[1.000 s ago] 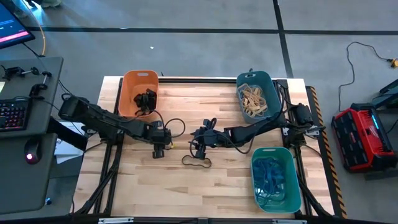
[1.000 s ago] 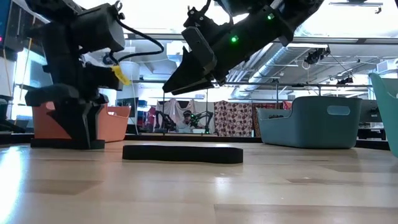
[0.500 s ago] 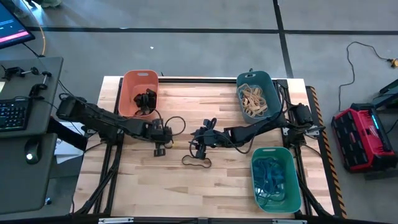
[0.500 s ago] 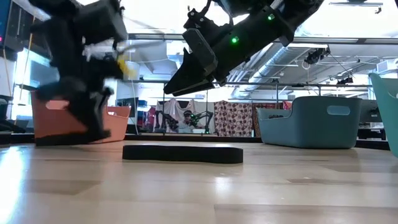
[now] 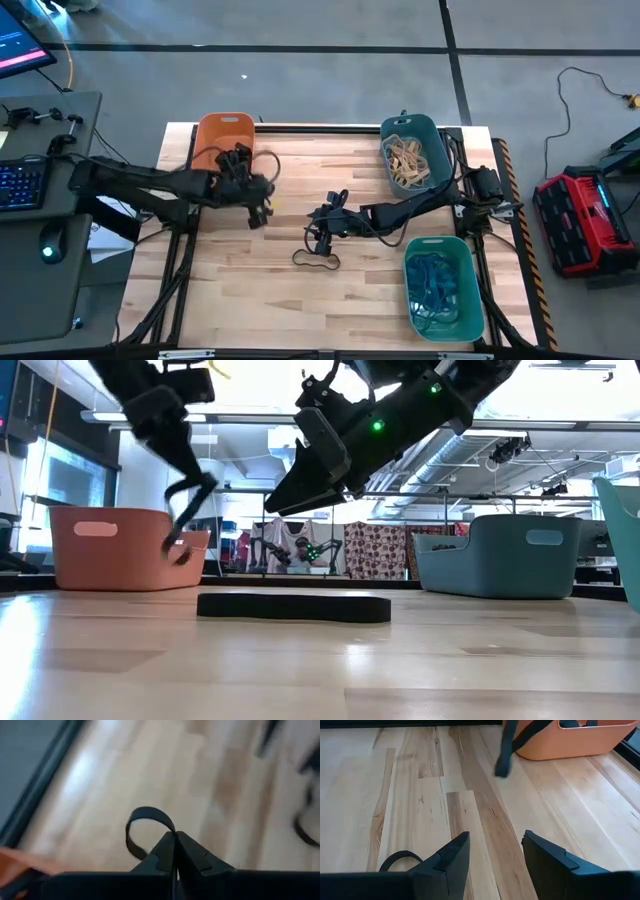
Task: Sort rubber bands into baskets
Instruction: Put the black rubber band into the orange bin
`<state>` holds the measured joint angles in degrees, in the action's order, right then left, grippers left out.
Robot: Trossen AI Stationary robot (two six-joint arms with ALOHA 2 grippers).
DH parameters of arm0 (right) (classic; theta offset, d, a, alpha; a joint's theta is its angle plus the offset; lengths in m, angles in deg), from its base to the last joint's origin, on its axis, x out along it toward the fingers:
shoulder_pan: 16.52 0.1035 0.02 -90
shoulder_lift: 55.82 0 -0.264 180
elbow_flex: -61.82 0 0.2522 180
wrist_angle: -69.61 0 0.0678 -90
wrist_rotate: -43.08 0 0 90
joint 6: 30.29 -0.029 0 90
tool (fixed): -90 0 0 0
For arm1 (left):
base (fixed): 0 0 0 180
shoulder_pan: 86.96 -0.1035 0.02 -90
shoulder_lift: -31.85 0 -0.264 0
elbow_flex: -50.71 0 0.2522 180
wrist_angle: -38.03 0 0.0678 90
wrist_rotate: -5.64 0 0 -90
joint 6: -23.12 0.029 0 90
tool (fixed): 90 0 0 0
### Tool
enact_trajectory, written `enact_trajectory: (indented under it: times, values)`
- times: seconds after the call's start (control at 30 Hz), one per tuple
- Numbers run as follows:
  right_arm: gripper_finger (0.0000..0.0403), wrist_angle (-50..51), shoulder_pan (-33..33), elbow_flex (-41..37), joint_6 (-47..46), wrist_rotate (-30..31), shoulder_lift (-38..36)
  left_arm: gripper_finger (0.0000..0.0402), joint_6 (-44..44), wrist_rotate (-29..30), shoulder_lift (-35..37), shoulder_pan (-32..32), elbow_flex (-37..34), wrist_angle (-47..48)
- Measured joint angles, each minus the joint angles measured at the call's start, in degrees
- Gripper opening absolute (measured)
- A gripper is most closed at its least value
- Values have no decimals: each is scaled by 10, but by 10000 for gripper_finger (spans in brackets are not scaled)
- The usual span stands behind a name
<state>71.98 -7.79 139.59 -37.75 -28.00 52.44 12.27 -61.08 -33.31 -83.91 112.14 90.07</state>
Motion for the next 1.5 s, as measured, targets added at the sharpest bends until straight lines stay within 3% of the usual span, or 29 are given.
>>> enact_trajectory:
  times: [0.17, 0.47, 0.7, 0.9, 1.17, 1.5]
  values:
    - [172, 0, 0, 0, 0, 0, 0, 1, 20, 44, 29, -49, 53, 52]
    - [172, 1, 0, 0, 0, 0, 0, 1, 80, 68, 40, -186, 110, 121]
    - [172, 10, 0, 0, 0, 0, 0, 0, 101, 94, 37, -299, 110, 156]
    - [172, 13, 0, 0, 0, 0, 0, 0, 115, 66, 34, -371, 94, 170]
    - [172, 13, 0, 0, 0, 0, 0, 0, 135, 14, 12, -435, 46, 168]
    - [172, 13, 0, 0, -2, 0, 0, 17, 191, 15, -56, -485, 17, 101]
